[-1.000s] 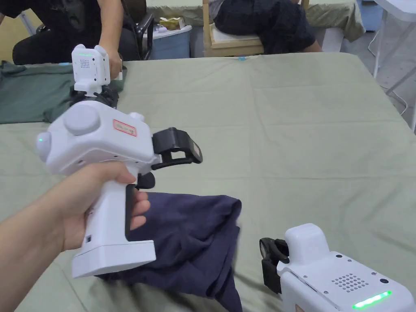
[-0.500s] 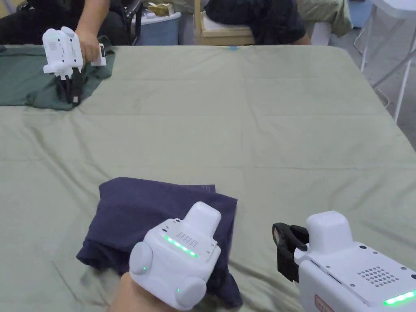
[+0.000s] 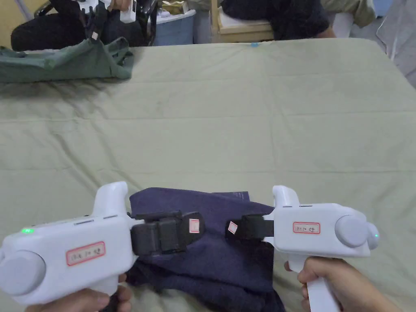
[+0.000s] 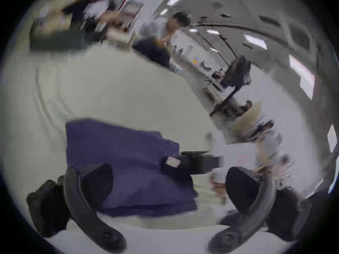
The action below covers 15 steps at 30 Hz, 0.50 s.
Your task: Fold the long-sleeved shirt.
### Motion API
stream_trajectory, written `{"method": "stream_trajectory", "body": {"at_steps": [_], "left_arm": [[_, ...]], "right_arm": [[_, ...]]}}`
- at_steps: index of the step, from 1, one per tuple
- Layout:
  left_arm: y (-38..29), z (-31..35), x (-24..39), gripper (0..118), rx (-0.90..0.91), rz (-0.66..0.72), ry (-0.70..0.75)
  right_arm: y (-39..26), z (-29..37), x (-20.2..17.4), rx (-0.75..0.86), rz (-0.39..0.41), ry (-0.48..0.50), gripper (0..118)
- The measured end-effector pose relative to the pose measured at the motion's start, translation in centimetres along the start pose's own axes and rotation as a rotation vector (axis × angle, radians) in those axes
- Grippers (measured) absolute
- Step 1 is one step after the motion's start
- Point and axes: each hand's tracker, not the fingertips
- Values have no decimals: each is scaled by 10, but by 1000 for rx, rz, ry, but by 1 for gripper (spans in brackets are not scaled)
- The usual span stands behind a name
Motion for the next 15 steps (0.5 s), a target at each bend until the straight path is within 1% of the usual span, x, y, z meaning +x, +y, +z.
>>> {"method": "stream_trajectory", "body": {"at_steps": [1, 2, 3, 4, 5, 6, 7, 8, 9, 10, 11, 12, 13, 14, 15], "left_arm": [[12, 0, -29, 118, -17, 82, -35], [28, 4, -64, 118, -53, 170, -68], [40, 8, -88, 118, -69, 202, -95], [41, 7, -110, 118, -50, 244, -87], [34, -16, -131, 118, -80, 307, -94], [37, -26, -154, 118, -132, 407, -96], [36, -34, -170, 118, -166, 448, -109], [35, -45, -186, 118, -207, 471, -132], [31, -59, -182, 118, -238, 468, -113], [25, -67, -187, 118, -245, 487, -121], [22, -69, -180, 118, -211, 503, -186], [21, -75, -175, 118, -180, 479, -279], [25, -79, -168, 118, -181, 466, -297], [19, -89, -159, 118, -183, 465, -261], [13, -101, -144, 118, -194, 426, -254]], "right_arm": [[-4, -12, 7, -31, 28, -85, 10], [-9, -19, 15, -15, 45, -54, 10], [-10, -13, 18, 50, 25, 32, 10], [-12, -9, 17, 50, 7, 24, 10], [-13, -8, 17, 36, 18, 13, 10], [-13, -8, 14, 33, 85, 5, 10], [-12, -7, 13, 27, 120, -2, 10], [-10, -7, 17, 16, 139, -7, 10], [-10, -8, 17, 15, 149, -7, 10], [-9, -8, 16, 13, 191, -12, 10], [-10, -9, 15, 14, 238, -18, 10], [-9, -11, 15, 16, 262, -20, 10], [-8, -11, 16, 13, 247, -16, 10], [-6, -13, 18, 10, 239, -12, 10], [-5, -13, 19, 9, 237, -6, 10]]}}
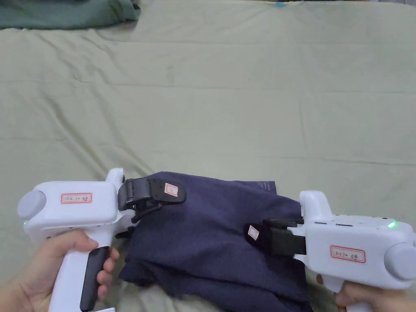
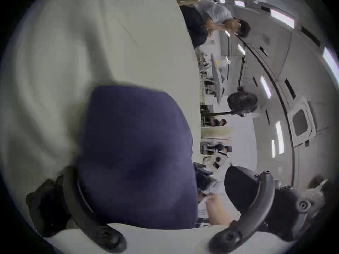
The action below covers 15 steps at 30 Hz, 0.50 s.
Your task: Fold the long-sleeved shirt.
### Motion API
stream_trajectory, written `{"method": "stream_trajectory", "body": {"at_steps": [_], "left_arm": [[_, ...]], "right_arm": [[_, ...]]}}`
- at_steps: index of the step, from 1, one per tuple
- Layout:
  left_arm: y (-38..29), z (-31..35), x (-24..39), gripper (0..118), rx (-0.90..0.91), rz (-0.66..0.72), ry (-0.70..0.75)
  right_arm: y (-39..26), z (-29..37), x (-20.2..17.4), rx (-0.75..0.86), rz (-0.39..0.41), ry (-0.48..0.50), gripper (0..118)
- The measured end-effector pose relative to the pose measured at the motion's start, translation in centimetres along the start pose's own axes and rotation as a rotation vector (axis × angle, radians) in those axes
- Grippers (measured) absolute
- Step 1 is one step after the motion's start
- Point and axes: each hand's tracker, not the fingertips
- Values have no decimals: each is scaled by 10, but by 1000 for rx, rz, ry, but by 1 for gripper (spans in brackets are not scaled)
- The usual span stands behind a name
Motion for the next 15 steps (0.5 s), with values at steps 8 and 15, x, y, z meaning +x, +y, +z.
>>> {"method": "stream_trajectory", "body": {"at_steps": [8, 15], "left_arm": [[14, 15, 20, 26, -97, -144, 293], [16, 36, 75, 25, -106, -442, 335]], "right_arm": [[2, 4, -12, 4, 39, 17, 10], [24, 17, -89, 109, 222, 84, 10]]}}
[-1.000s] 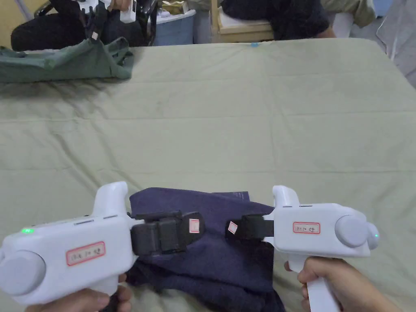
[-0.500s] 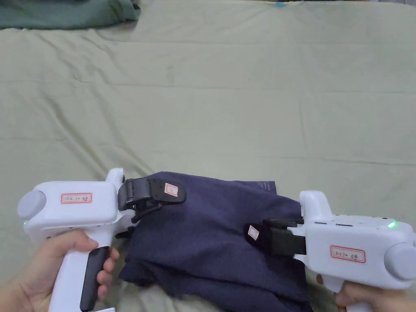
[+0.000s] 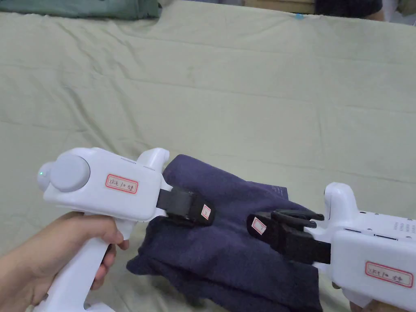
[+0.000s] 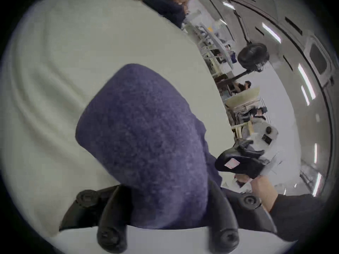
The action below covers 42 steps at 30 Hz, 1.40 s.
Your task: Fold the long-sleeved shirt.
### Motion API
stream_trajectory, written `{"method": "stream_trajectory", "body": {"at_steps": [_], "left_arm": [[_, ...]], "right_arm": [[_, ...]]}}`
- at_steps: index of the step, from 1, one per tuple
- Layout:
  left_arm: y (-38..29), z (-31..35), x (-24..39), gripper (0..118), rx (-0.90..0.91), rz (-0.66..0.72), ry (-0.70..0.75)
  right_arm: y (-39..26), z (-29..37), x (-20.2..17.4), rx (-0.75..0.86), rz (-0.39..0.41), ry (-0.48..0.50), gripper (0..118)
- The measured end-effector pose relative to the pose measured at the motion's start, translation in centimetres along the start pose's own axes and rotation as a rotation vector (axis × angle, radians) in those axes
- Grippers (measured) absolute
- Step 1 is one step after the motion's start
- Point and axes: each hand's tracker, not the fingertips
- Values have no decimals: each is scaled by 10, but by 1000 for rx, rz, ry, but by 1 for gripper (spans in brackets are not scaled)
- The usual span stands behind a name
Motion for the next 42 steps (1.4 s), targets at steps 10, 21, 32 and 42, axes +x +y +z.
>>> {"method": "stream_trajectory", "body": {"at_steps": [10, 21, 32, 42], "left_arm": [[-20, 199, -105, 25, -87, 251, 314], [-49, 352, -225, 28, -184, 484, 697], [-51, 335, -117, 115, 39, 380, 854], [-3, 199, 143, 75, 280, -96, 716]], "right_arm": [[35, -148, -125, -96, 96, 123, 10], [18, -299, -238, -228, 209, 290, 10], [36, -153, -179, -99, 240, 111, 10], [71, 121, -127, 220, 199, -360, 10]]}}
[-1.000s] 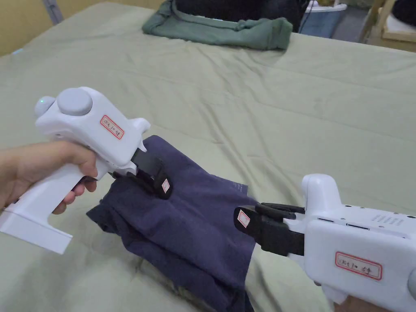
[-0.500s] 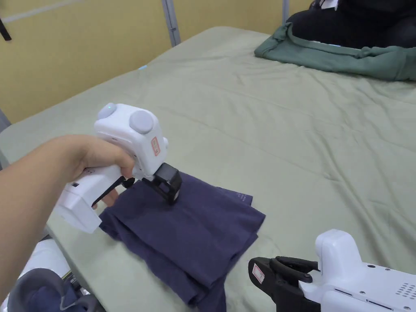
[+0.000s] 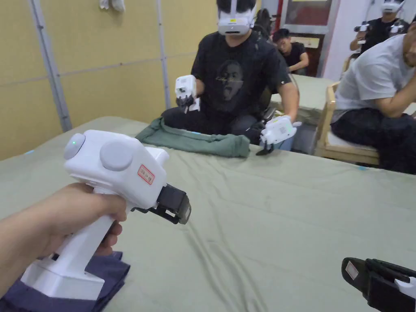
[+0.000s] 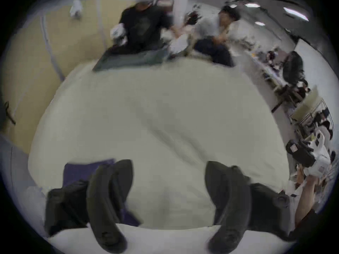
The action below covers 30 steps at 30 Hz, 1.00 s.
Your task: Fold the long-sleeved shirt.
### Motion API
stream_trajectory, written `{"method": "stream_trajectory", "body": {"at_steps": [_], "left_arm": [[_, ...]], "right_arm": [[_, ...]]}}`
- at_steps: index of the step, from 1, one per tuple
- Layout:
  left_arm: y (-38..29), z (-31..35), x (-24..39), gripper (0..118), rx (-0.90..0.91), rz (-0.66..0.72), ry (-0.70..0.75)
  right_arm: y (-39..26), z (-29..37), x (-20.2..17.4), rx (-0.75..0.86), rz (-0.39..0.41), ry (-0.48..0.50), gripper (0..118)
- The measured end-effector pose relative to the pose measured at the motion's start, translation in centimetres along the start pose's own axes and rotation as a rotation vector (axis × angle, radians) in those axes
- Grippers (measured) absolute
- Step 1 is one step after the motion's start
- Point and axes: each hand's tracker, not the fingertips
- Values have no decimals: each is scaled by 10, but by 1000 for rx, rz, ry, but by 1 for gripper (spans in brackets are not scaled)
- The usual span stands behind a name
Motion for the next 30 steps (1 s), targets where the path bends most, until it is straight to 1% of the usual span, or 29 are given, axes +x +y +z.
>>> {"method": "stream_trajectory", "body": {"at_steps": [1, 3, 4, 5, 6, 7, 8, 9, 10, 11, 12, 13, 14, 16, 17, 18, 19, 20, 21, 22, 23, 24, 25, 26, 27, 28, 29, 30], "left_arm": [[3, 6, 30, 68, 51, -12, -15], [2, 12, 85, 65, 160, -30, -120], [0, 15, 106, 63, 194, -38, -160], [0, 18, 134, 60, 238, -51, -208], [-4, 20, 154, 57, 301, -65, -224], [-11, 21, 171, 51, 367, -79, -195], [-22, 22, 192, 37, 461, -96, -108], [-31, 20, 213, 20, 577, -128, -20], [-40, 16, 228, 8, 627, -175, 47], [-55, 13, 242, 8, 709, -215, 91], [-68, 10, 254, 8, 769, -243, 131], [-75, 9, 268, 8, 791, -290, 153], [-82, 9, 275, 8, 804, -296, 149], [-84, 12, 280, 8, 759, -271, 108], [-78, 15, 284, 8, 743, -221, 74], [-76, 20, 282, 14, 739, -187, 71], [-76, 25, 279, 33, 762, -148, 47], [-70, 30, 273, 82, 772, -99, 21], [-66, 34, 269, 116, 783, -47, -2], [-65, 36, 265, 118, 776, -27, -10], [-74, 38, 264, 118, 770, 12, -10], [-81, 40, 263, 118, 799, 68, 28], [-68, 51, 268, 118, 806, 7, 57], [-70, 53, 271, 118, 829, -26, 80], [-70, 54, 274, 118, 825, -60, 124], [-71, 57, 275, 118, 817, -65, 130], [-67, 49, 257, 118, 818, -55, 104], [-67, 51, 256, 118, 815, -49, 92]], "right_arm": [[3, 20, 6, 18, 10, -83, 10], [8, 61, 18, 68, 36, -271, 10], [6, 71, 26, 84, 48, -355, 10], [6, 88, 31, 111, 62, -400, 10], [6, 100, 36, 137, 66, -409, 10], [6, 110, 39, 153, 55, -430, 10], [3, 116, 41, 184, 43, -454, 10], [0, 123, 45, 229, 34, -474, 10], [-4, 126, 46, 264, 36, -538, 10], [-7, 128, 47, 290, 41, -610, 10], [-11, 132, 41, 297, 53, -635, 10], [-14, 134, 42, 311, 58, -642, 10], [-15, 135, 44, 313, 53, -624, 10], [-13, 138, 45, 328, 27, -632, 10], [-10, 141, 45, 344, 5, -639, 10], [-7, 144, 44, 367, -13, -654, 13], [-5, 147, 42, 384, -16, -665, 27], [1, 150, 43, 386, -11, -659, 66], [5, 152, 43, 382, -4, -639, 104], [9, 151, 43, 371, 0, -635, 118], [12, 151, 41, 371, 5, -643, 118], [12, 154, 36, 456, 55, -690, 118], [14, 153, 32, 443, 71, -690, 118], [17, 152, 29, 437, 97, -714, 118], [19, 149, 28, 436, 99, -722, 118], [17, 154, 24, 435, 89, -714, 118], [18, 155, 24, 440, 89, -701, 118], [18, 154, 23, 443, 81, -694, 118]]}}
